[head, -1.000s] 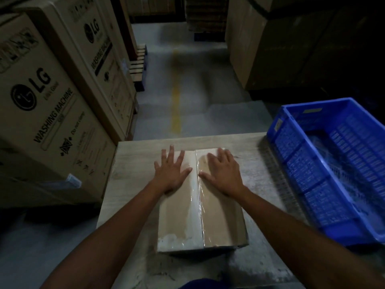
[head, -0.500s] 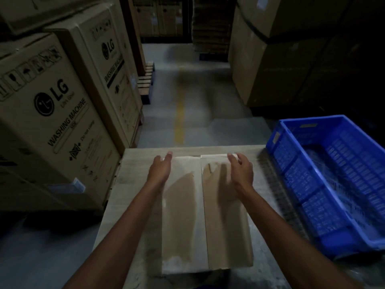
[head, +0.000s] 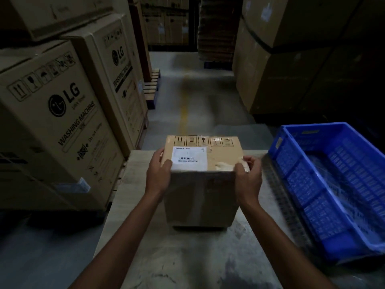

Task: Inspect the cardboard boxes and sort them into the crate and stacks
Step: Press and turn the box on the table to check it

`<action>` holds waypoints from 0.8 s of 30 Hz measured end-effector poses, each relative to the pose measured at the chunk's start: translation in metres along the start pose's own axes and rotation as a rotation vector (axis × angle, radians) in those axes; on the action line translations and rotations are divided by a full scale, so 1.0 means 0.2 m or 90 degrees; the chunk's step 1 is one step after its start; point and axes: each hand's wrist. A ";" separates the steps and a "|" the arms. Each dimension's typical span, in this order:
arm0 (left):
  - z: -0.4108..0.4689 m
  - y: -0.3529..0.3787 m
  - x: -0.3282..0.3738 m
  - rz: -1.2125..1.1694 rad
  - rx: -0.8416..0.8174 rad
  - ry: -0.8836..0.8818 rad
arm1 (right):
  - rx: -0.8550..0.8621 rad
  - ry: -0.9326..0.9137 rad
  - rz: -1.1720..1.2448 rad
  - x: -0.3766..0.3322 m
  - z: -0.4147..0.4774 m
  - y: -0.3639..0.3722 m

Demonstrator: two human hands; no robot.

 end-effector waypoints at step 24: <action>-0.11 -0.01 -0.01 0.637 -0.191 0.436 | -0.338 -0.523 -0.613 -0.02 -0.05 -0.10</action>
Point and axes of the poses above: each hand's wrist, its own z-axis towards the middle knuckle, its own y-axis out of the palm, x = y × z, and after that the axes turned 12 degrees about x, right-handed
